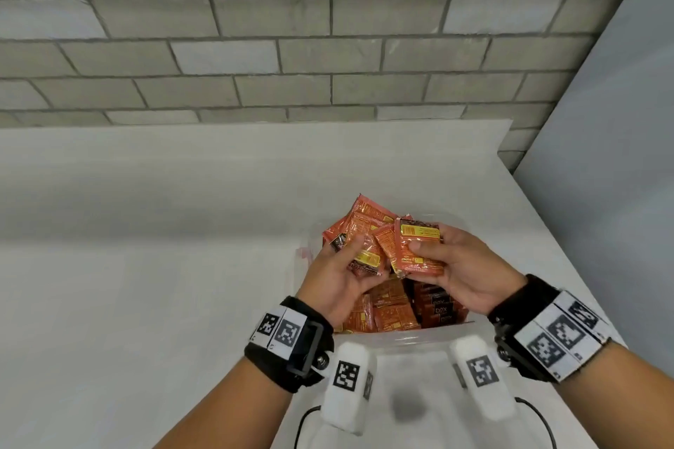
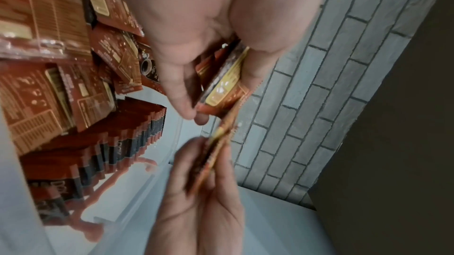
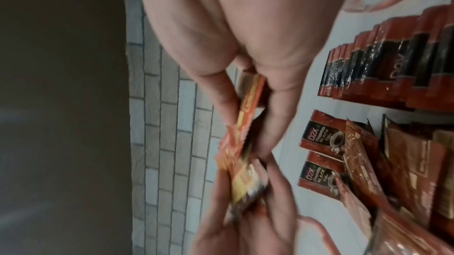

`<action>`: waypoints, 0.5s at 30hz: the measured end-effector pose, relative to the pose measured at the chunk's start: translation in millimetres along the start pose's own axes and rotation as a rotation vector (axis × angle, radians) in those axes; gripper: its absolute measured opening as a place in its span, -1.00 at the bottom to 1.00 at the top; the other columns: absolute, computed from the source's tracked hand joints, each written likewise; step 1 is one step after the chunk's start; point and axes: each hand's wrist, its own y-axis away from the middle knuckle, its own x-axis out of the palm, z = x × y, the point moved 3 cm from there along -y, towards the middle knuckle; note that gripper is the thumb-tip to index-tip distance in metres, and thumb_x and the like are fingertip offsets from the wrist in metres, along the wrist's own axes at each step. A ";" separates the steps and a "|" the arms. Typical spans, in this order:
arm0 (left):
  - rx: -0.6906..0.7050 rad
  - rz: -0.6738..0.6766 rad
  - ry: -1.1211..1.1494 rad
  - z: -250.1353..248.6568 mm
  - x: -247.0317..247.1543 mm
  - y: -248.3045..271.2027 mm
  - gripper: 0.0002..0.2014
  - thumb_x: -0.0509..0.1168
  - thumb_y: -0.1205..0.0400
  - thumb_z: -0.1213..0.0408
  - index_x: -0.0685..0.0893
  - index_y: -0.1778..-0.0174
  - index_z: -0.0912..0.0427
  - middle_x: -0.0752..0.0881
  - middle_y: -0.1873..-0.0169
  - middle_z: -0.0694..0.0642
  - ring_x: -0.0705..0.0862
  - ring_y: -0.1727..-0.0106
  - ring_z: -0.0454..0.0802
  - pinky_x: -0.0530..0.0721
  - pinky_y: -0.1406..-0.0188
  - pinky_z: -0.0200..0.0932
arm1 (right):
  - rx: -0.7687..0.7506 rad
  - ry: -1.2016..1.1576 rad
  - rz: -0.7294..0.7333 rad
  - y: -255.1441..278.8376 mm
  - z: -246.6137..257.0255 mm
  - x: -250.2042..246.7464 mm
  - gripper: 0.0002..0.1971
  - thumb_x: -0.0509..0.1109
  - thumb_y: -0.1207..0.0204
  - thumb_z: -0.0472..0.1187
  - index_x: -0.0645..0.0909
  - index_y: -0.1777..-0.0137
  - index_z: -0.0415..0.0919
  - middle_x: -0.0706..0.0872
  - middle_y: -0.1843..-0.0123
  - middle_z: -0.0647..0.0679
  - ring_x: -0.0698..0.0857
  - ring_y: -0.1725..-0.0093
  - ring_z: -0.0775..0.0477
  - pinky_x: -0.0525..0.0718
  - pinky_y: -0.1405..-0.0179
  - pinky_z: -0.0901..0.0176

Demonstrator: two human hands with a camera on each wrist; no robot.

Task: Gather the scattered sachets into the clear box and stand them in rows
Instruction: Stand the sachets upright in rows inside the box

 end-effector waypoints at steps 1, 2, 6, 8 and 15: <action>0.012 0.027 0.030 -0.9 2.7 0.2 -0.69 0.28 -0.61 0.34 0.60 -0.29 0.22 0.76 -0.16 0.25 0.76 -0.11 0.16 0.78 0.16 0.03 | -0.003 0.023 -0.016 -1.2 -2.8 2.5 -0.70 0.36 -0.50 -0.37 0.62 -0.22 -0.21 0.80 -0.12 -0.16 0.79 -0.04 -0.09 0.78 -0.03 0.01; 0.024 0.053 0.045 -2.1 4.8 0.1 -0.67 0.29 -0.57 0.39 0.60 -0.27 0.21 0.75 -0.17 0.25 0.76 -0.15 0.17 0.78 0.12 0.06 | -0.002 0.043 -0.031 -2.3 -5.3 4.8 -0.74 0.34 -0.54 -0.37 0.63 -0.20 -0.20 0.80 -0.12 -0.14 0.79 -0.05 -0.07 0.77 -0.04 0.01; 0.076 0.041 -0.002 -2.6 3.2 -3.4 -0.57 0.36 -0.43 0.50 0.60 -0.23 0.20 0.76 -0.16 0.25 0.74 -0.18 0.17 0.78 0.02 0.08 | -0.009 0.114 -0.076 -5.4 -7.9 9.9 -0.79 0.34 -0.59 -0.33 0.65 -0.18 -0.13 0.81 -0.08 -0.07 0.80 -0.01 -0.02 0.77 0.03 0.02; 0.079 -0.004 -0.063 -1.3 0.0 -5.0 -0.51 0.41 -0.38 0.48 0.59 -0.26 0.23 0.75 -0.17 0.27 0.74 -0.19 0.19 0.78 0.02 0.05 | -0.021 0.155 -0.096 -6.5 -7.1 11.2 -0.81 0.34 -0.59 -0.33 0.67 -0.13 -0.10 0.82 -0.05 -0.06 0.80 0.02 -0.02 0.76 0.07 0.05; 0.059 -0.024 0.048 -2.3 3.6 -6.7 -0.78 0.33 -0.58 0.41 0.64 -0.14 0.23 0.81 -0.01 0.20 0.78 -0.07 0.15 0.78 0.00 0.14 | -0.026 0.186 -0.153 -9.3 -4.6 6.9 -0.84 0.37 -0.57 -0.33 0.68 -0.06 -0.10 0.81 -0.03 -0.08 0.76 0.04 -0.06 0.72 0.06 0.06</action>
